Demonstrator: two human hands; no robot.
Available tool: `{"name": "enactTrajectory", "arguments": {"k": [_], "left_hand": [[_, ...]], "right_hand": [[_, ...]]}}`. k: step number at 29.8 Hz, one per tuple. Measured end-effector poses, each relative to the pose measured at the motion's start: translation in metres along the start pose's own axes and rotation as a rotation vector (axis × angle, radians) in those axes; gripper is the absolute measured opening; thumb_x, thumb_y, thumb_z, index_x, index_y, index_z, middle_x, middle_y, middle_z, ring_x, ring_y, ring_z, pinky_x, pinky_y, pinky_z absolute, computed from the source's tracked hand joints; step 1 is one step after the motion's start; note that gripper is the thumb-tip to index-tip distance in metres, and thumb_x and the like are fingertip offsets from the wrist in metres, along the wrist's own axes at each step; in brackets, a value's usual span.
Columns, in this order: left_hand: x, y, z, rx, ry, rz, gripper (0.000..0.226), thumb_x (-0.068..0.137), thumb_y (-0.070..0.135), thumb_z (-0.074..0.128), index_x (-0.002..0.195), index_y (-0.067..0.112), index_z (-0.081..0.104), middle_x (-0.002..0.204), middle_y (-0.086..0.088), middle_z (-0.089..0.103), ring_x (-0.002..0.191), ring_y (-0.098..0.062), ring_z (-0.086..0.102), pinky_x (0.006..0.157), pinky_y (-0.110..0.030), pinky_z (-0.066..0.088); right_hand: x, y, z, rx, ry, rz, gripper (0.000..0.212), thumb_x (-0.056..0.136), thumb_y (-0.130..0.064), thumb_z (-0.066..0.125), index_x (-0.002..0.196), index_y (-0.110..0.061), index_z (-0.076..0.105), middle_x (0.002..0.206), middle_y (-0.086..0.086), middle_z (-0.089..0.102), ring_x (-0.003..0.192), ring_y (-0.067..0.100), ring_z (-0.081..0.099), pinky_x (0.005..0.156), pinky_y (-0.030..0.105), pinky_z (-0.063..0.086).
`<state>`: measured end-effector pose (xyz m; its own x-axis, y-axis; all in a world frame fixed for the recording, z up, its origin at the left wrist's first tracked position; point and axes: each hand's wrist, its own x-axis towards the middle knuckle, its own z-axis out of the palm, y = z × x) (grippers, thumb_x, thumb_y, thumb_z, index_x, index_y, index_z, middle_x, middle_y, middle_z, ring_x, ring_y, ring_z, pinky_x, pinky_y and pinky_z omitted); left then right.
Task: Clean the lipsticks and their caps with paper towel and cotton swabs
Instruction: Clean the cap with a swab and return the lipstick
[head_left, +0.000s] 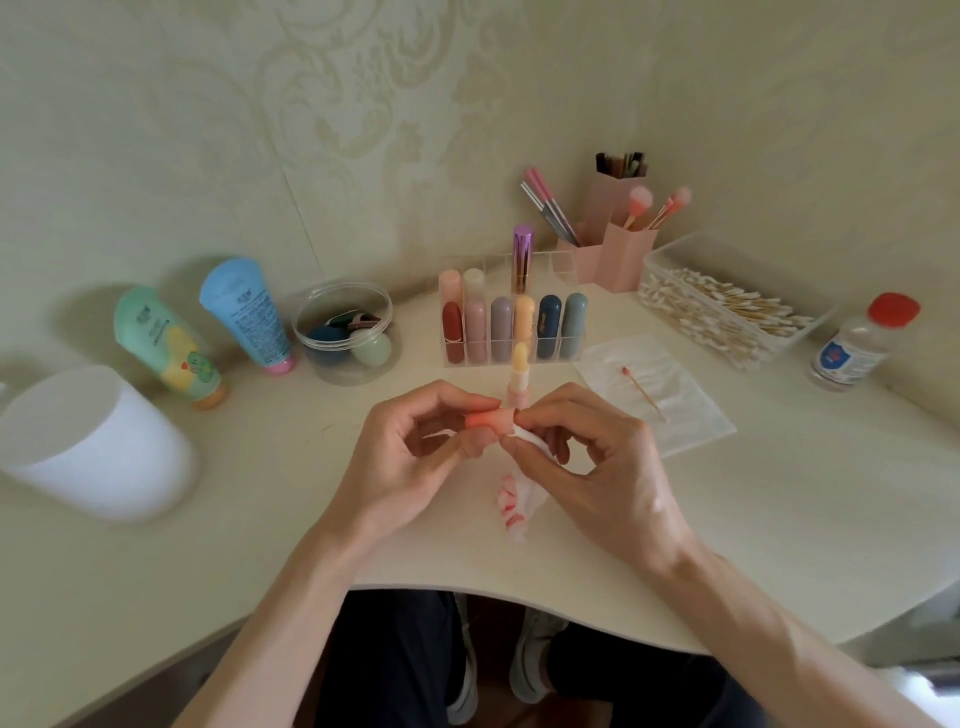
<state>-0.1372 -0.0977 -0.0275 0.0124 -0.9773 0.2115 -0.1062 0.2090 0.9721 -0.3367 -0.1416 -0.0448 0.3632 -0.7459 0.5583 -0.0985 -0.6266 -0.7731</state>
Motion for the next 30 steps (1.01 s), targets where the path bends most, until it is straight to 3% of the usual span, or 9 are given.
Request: {"name": "enactTrajectory", "arguments": {"k": [2, 5, 9, 14, 18, 21, 23, 26, 30], "left_hand": [[0.0004, 0.0016, -0.0017, 0.008, 0.003, 0.011, 0.025, 0.086, 0.013, 0.076, 0.109, 0.004, 0.072, 0.096, -0.007, 0.078, 0.086, -0.022, 0.074, 0.074, -0.022, 0.056], [0.0011, 0.0033, -0.0005, -0.075, -0.050, -0.076, 0.032, 0.094, 0.025, 0.064, 0.120, 0.008, 0.070, 0.087, -0.006, 0.076, 0.068, -0.021, 0.064, 0.056, -0.022, 0.045], [0.0007, -0.0015, -0.0003, -0.008, -0.022, -0.086, 0.037, 0.105, 0.027, 0.051, 0.099, 0.000, 0.075, 0.067, -0.005, 0.061, 0.057, -0.014, 0.048, 0.056, -0.019, 0.037], [0.0010, 0.0010, -0.0020, -0.022, -0.028, -0.037, 0.022, 0.094, 0.022, 0.069, 0.111, 0.010, 0.075, 0.088, -0.008, 0.073, 0.066, -0.020, 0.058, 0.062, -0.025, 0.047], [-0.0005, 0.0009, 0.0003, -0.081, -0.021, -0.088, 0.034, 0.102, 0.033, 0.053, 0.116, 0.011, 0.075, 0.082, -0.012, 0.069, 0.060, -0.016, 0.053, 0.051, -0.023, 0.039], [-0.0003, -0.0002, 0.0005, -0.076, -0.008, -0.106, 0.030, 0.100, 0.030, 0.057, 0.101, 0.009, 0.079, 0.076, -0.009, 0.068, 0.062, -0.012, 0.055, 0.057, -0.019, 0.042], [-0.0002, -0.0001, -0.0001, -0.018, -0.005, -0.052, 0.019, 0.094, 0.022, 0.068, 0.103, 0.010, 0.078, 0.084, -0.006, 0.075, 0.072, -0.014, 0.065, 0.063, -0.021, 0.049], [0.0003, -0.0006, -0.0021, 0.012, -0.006, -0.010, 0.023, 0.086, 0.018, 0.076, 0.107, 0.009, 0.072, 0.097, -0.003, 0.077, 0.088, -0.017, 0.073, 0.073, -0.025, 0.057], [0.0008, 0.0019, -0.0013, -0.081, -0.066, -0.112, 0.043, 0.096, 0.048, 0.062, 0.115, 0.011, 0.072, 0.086, -0.007, 0.072, 0.059, -0.021, 0.058, 0.051, -0.021, 0.041]], "right_hand": [[-0.0003, 0.0001, 0.0001, 0.025, -0.003, 0.020, 0.014, 0.088, -0.003, 0.082, 0.102, -0.005, 0.079, 0.087, 0.000, 0.066, 0.071, 0.018, 0.057, 0.070, 0.026, 0.048], [-0.0002, -0.0021, 0.0000, 0.002, 0.000, 0.004, 0.015, 0.088, -0.003, 0.082, 0.103, -0.006, 0.079, 0.087, 0.000, 0.066, 0.072, 0.017, 0.058, 0.070, 0.024, 0.047], [-0.0001, -0.0020, 0.0020, -0.026, -0.011, -0.018, 0.016, 0.088, -0.002, 0.082, 0.104, -0.005, 0.079, 0.089, 0.001, 0.066, 0.072, 0.018, 0.058, 0.069, 0.026, 0.048], [0.0007, -0.0020, 0.0008, -0.036, 0.013, -0.016, 0.013, 0.090, -0.011, 0.081, 0.103, -0.008, 0.079, 0.089, -0.002, 0.066, 0.072, 0.017, 0.058, 0.069, 0.025, 0.049], [0.0004, -0.0047, 0.0010, -0.076, 0.019, -0.053, 0.016, 0.087, -0.002, 0.083, 0.102, -0.006, 0.079, 0.090, -0.001, 0.065, 0.072, 0.015, 0.058, 0.069, 0.024, 0.049], [0.0003, -0.0040, 0.0011, -0.082, 0.000, -0.072, 0.019, 0.087, 0.002, 0.082, 0.103, -0.006, 0.078, 0.090, 0.000, 0.065, 0.072, 0.016, 0.058, 0.067, 0.027, 0.050], [0.0007, -0.0021, 0.0015, -0.067, 0.005, -0.051, 0.017, 0.087, 0.000, 0.082, 0.102, -0.006, 0.078, 0.089, -0.001, 0.065, 0.072, 0.016, 0.058, 0.068, 0.026, 0.050], [0.0009, -0.0021, 0.0011, -0.051, 0.023, -0.032, 0.012, 0.089, -0.005, 0.081, 0.101, -0.005, 0.078, 0.088, 0.000, 0.065, 0.071, 0.016, 0.058, 0.070, 0.024, 0.048], [0.0001, -0.0050, 0.0011, -0.075, 0.021, -0.066, 0.014, 0.088, -0.001, 0.082, 0.101, -0.005, 0.079, 0.088, 0.001, 0.065, 0.072, 0.015, 0.058, 0.069, 0.024, 0.049]]}}
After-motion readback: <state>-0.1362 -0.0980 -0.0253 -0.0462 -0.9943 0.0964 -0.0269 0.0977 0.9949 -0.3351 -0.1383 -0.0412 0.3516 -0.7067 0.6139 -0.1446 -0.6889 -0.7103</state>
